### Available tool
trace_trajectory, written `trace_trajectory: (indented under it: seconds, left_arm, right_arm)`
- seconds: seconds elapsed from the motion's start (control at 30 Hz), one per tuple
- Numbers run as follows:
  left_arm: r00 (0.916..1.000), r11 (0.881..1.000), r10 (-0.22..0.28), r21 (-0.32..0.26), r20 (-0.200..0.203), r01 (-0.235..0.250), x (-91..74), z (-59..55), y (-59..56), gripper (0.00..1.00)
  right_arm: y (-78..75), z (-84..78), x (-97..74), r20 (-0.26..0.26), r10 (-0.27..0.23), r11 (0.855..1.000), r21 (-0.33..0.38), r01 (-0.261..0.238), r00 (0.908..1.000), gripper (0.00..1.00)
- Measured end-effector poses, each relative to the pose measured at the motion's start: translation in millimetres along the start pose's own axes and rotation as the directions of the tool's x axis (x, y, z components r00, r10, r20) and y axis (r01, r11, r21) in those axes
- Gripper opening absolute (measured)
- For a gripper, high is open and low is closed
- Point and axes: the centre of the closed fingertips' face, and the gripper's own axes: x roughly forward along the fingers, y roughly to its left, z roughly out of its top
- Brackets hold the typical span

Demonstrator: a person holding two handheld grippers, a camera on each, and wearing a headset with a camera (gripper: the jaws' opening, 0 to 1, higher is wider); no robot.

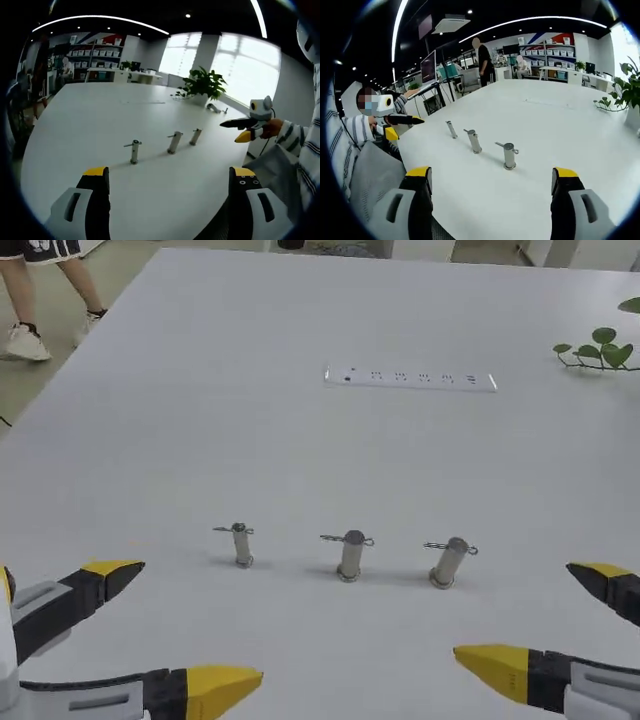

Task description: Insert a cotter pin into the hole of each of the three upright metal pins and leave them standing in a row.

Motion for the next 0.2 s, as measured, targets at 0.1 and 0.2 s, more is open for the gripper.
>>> trace_trajectory:
  seconds: [0.1, 0.2]
  left_arm:
    - [0.9999, 1.0, 0.01, -0.018, -0.007, -0.01, 1.6, -1.4, 3.7, 0.99]
    - [0.9995, 0.999, 0.021, -0.037, -0.024, -0.022, 3.6, -4.5, 7.0, 0.99]
  right_arm:
    - [-4.0, -6.6, -1.3, -0.03, -0.008, 1.0, 0.01, 0.008, 0.9995, 0.98]
    - [-4.8, -9.4, -1.4, -0.046, -0.014, 1.0, 0.014, 0.015, 0.9988, 0.98]
